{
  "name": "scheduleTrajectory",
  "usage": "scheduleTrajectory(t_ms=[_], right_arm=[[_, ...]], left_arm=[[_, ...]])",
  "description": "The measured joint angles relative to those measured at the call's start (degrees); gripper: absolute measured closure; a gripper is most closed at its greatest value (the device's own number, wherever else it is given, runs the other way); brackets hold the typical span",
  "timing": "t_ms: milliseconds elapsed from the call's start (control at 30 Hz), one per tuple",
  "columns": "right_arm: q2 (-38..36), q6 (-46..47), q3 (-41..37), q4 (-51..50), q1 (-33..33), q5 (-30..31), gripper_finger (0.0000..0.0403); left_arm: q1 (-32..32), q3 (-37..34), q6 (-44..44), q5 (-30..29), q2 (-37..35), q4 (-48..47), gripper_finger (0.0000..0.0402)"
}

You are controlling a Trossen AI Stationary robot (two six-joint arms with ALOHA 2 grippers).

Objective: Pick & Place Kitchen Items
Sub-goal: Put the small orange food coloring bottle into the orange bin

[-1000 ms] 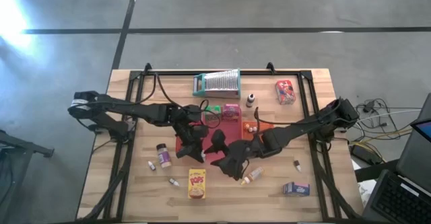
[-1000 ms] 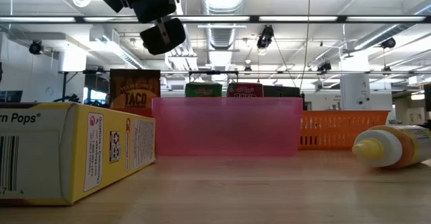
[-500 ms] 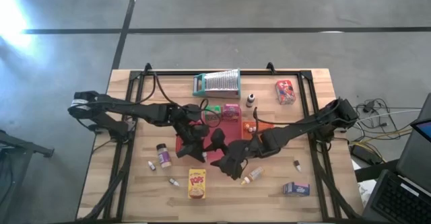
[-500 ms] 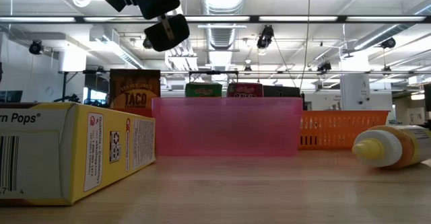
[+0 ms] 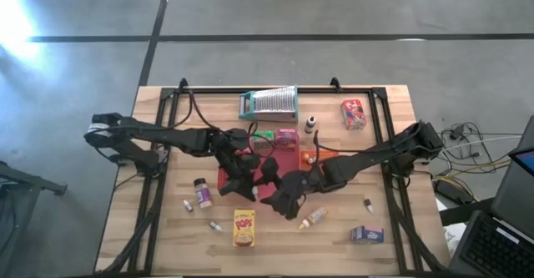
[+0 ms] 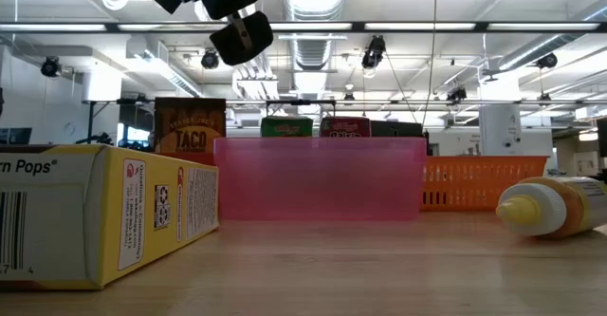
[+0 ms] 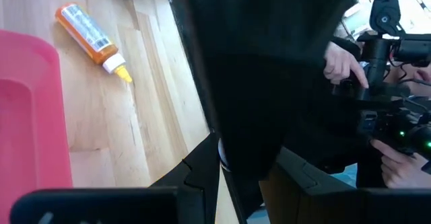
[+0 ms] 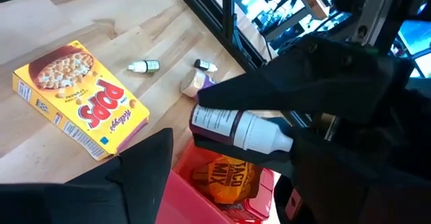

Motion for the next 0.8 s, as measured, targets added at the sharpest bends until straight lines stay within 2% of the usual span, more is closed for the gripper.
scheduleTrajectory(t_ms=[500, 800], right_arm=[[-0.13, 2.94, 0.11, -2.5, 0.28, -0.02, 0.0094], [-0.62, 4.35, -0.04, -4.41, 1.38, -0.3, 0.0101]], left_arm=[[0.26, 0.44, 0.31, -0.44, 0.05, -0.4, 0.0312], [0.88, 0.44, 0.64, 0.66, -0.01, -0.63, 0.0312]])
